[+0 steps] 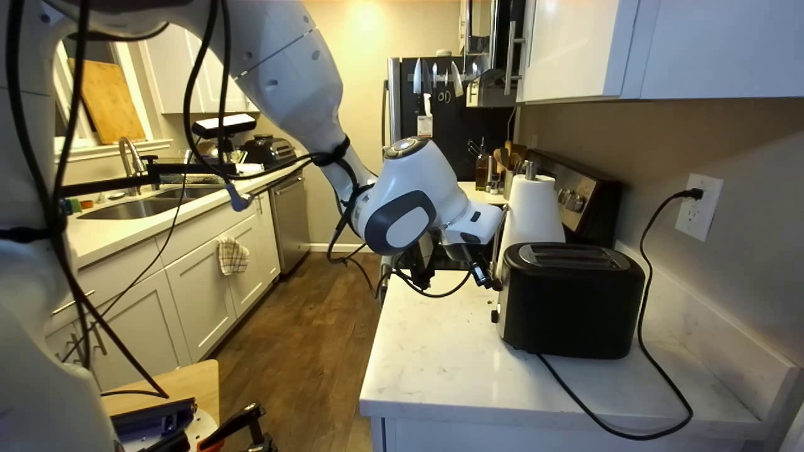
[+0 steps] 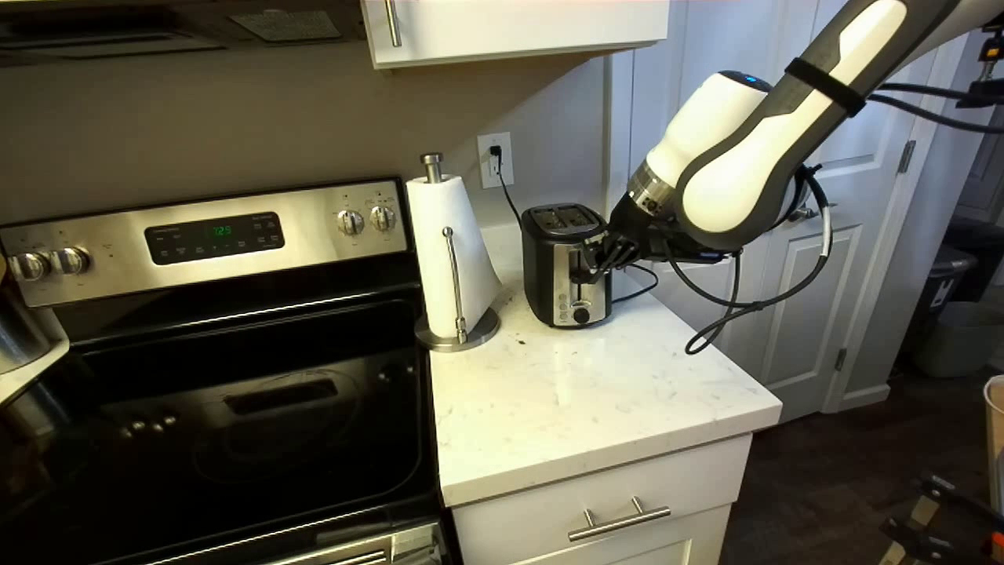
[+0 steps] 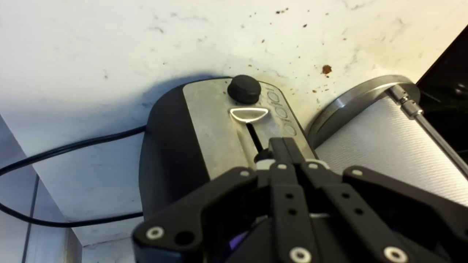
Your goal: Push the lever of the toaster down
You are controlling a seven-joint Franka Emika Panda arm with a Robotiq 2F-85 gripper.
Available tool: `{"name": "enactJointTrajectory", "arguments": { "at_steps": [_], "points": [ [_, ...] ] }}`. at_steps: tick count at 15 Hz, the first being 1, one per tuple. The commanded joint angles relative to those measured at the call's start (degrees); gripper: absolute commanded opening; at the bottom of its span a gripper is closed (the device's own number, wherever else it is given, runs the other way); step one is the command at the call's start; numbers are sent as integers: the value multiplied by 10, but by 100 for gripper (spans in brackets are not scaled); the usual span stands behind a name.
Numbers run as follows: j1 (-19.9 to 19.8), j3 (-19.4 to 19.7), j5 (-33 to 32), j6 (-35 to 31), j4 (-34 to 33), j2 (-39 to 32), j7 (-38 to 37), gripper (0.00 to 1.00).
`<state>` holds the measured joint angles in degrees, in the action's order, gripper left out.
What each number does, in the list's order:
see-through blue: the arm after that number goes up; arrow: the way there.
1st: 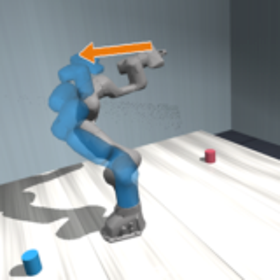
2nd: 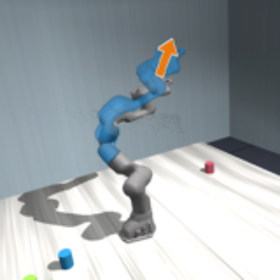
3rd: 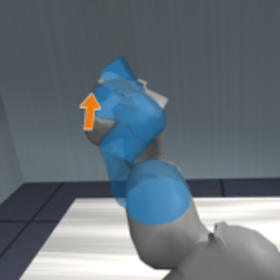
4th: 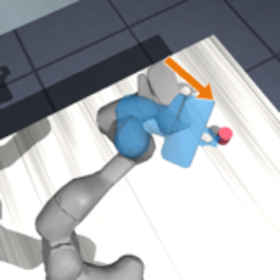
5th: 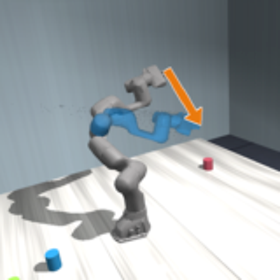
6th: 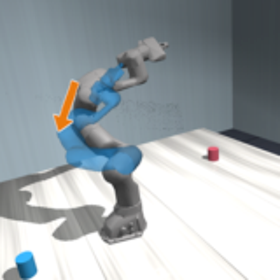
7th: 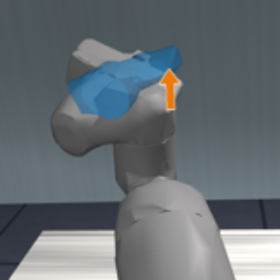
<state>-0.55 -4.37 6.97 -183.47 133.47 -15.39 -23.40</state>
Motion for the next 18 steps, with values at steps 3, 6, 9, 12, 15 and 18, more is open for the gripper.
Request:
{"name": "enactJointTrajectory", "arguments": {
  "at_steps": [3,6,9,12,15,18],
  "points": [
    [34,36,-3,-17,-20,-38,-4,0],
    [23,17,40,-13,-29,-57,19,0],
    [14,0,60,-24,-42,-95,19,0],
    [17,-1,66,-41,-50,-119,20,0],
    [44,32,59,-47,-23,-83,27,0],
    [105,94,35,-45,30,-17,13,0]
  ]
}}
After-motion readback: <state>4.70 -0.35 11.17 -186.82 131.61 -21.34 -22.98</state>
